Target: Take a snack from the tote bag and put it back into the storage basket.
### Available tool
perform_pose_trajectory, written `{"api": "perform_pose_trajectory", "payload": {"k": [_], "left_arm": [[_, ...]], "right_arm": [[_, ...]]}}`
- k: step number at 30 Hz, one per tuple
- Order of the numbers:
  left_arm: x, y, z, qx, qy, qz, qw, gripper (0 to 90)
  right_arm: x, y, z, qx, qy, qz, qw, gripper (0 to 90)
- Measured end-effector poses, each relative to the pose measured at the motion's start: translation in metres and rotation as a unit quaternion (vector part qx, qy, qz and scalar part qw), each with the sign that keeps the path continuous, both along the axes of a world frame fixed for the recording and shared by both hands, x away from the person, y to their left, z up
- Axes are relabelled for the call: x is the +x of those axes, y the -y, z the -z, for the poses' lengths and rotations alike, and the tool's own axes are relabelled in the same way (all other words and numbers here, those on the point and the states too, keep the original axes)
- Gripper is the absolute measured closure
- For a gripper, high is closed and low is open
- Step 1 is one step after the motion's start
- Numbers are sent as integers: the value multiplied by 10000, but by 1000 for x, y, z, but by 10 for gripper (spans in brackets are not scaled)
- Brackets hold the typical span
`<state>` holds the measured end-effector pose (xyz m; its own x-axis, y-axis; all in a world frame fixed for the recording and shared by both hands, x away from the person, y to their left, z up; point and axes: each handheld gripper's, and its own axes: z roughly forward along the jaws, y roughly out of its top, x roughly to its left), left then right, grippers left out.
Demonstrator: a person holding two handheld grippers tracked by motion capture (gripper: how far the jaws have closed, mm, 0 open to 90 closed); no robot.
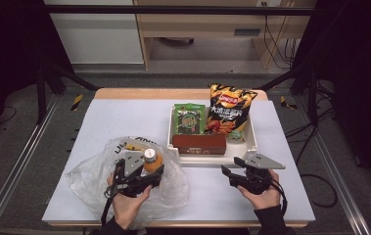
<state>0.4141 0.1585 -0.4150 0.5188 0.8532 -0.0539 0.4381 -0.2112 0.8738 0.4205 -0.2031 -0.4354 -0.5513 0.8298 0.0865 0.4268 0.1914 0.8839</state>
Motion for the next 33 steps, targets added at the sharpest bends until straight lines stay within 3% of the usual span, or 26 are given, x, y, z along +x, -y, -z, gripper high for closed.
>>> {"api": "perform_pose_trajectory", "payload": {"k": [3, 6, 11, 14, 18, 21, 25, 31, 33], "left_arm": [[4, -17, -6, -122, 53, 475, 9988, 295], [10, -37, -12, -137, 144, 1100, 9937, 295], [17, -47, -11, -1, 186, 1446, 9893, 294], [18, -42, -5, 91, 179, 1667, 9858, 294], [20, -32, 1, 56, 171, 1926, 9811, 293], [21, -27, 7, 0, 242, 2014, 9792, 292], [20, -27, 10, -106, 306, 1830, 9826, 286], [9, -21, 6, -30, 139, 1100, 9938, 168], [3, -17, 4, -38, 128, 875, 9961, 152]], "right_arm": [[0, 1, 1, -2, -3, 2, 10000, 410], [0, 1, 1, -15, -1, 6, 10000, 410], [1, 0, 1, -14, -7, -6, 10000, 411], [1, 1, 2, -21, -4, -19, 10000, 411], [1, 0, 1, -18, 8, -23, 10000, 411], [1, 1, 1, 2, 14, -24, 10000, 411], [1, 1, 2, -25, 4, -27, 10000, 410], [0, 1, 1, -19, 16, -25, 10000, 410], [0, 1, 0, -14, 11, -11, 10000, 410]]}}
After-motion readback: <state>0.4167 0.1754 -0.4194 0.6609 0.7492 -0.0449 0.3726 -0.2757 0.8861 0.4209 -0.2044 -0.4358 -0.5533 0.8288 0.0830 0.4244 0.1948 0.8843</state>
